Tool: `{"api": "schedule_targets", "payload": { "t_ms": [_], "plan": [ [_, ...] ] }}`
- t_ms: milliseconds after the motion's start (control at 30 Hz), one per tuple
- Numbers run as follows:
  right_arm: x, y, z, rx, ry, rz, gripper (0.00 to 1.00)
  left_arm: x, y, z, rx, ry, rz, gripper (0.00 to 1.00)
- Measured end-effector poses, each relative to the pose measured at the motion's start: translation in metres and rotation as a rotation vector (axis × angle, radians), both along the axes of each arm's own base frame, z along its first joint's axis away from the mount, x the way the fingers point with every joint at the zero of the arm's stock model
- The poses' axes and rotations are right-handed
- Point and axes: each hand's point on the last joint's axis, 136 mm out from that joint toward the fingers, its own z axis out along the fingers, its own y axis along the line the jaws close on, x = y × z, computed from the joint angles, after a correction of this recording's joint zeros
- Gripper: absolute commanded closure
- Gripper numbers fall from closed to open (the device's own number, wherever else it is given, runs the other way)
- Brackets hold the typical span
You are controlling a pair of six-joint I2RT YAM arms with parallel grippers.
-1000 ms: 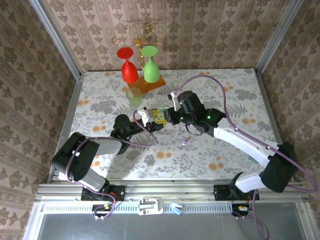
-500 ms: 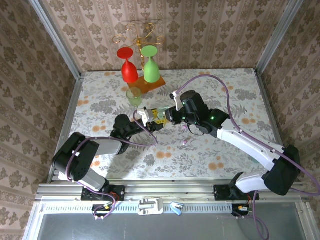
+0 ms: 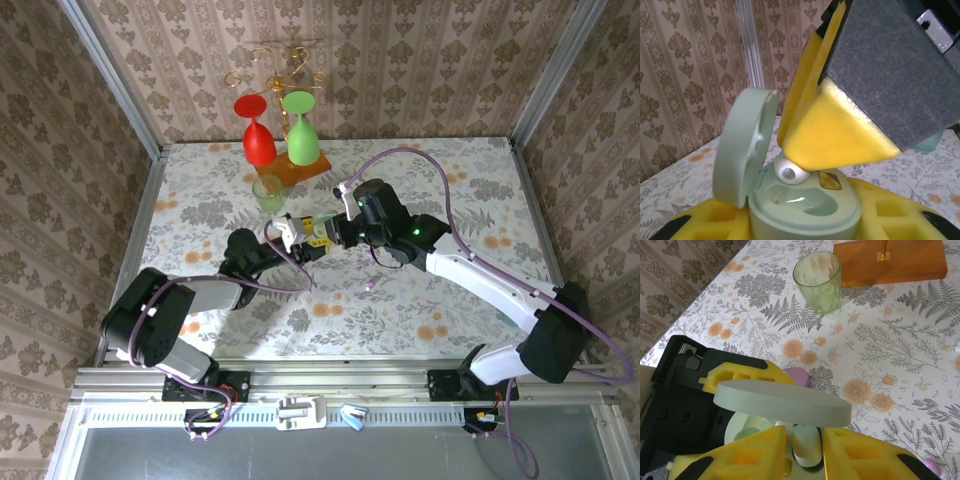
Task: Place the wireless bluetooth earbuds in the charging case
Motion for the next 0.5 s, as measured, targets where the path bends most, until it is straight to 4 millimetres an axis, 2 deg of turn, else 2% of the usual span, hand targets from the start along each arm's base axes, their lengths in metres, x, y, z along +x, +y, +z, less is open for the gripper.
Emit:
{"api": "schedule_targets", "payload": {
  "t_ms": [200, 500],
  "plan": [
    [0.0005, 0.0006, -0.0022, -0.005, 0.003, 0.003, 0.83, 0.0012, 0.0007, -0.0035, 0.009, 0.014, 0.004, 0.76],
    [0.0006, -0.0001, -0.0011, -0.004, 0.0, 0.001, 0.84, 0.0019, 0.001, -0.0039, 0.01, 0.015, 0.008, 0.76]
  ]
}}
